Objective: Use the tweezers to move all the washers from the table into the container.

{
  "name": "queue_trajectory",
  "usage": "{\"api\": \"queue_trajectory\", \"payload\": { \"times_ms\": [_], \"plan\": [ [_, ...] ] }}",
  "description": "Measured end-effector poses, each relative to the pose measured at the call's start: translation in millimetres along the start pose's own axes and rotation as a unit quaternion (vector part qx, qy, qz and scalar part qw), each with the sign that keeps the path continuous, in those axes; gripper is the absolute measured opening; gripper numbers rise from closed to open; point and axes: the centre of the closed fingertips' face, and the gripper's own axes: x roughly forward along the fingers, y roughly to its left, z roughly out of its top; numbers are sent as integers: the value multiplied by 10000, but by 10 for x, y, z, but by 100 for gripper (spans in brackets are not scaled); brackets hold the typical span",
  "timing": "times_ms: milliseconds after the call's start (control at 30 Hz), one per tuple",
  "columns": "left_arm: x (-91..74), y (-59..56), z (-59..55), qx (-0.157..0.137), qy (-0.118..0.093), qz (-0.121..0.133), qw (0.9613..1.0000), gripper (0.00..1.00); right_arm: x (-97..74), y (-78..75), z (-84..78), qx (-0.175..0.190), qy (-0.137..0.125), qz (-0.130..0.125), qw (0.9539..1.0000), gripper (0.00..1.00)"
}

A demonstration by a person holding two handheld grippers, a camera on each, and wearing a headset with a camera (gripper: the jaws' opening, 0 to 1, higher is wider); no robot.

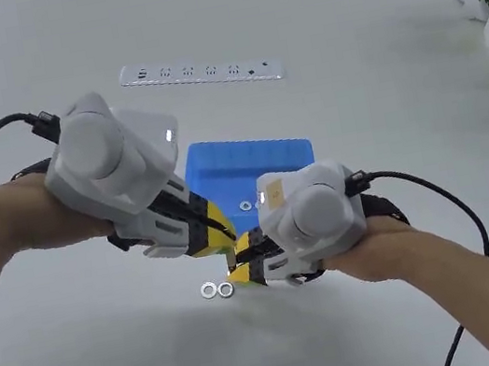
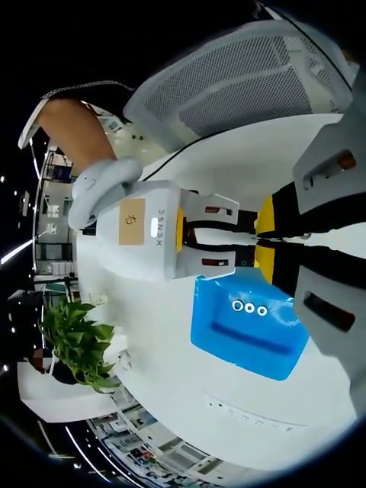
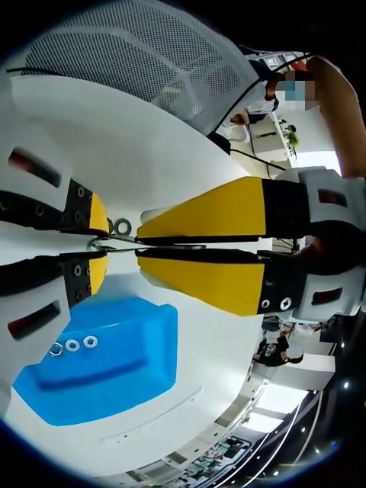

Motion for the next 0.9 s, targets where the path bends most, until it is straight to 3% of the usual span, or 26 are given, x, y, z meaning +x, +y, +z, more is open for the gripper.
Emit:
{"api": "queue_trajectory", "payload": {
  "times_ms": [400, 900],
  "plan": [
    [-38, -14, -12, -12, 32, 8, 10000, 5, 2, 1, 21, -1, 47, 2, 10000, 9],
    [-192, -37, 166, -29, -61, 26, 10000, 5, -173, 16, 179, -31, 4, -44, 10000, 9]
  ]
}}
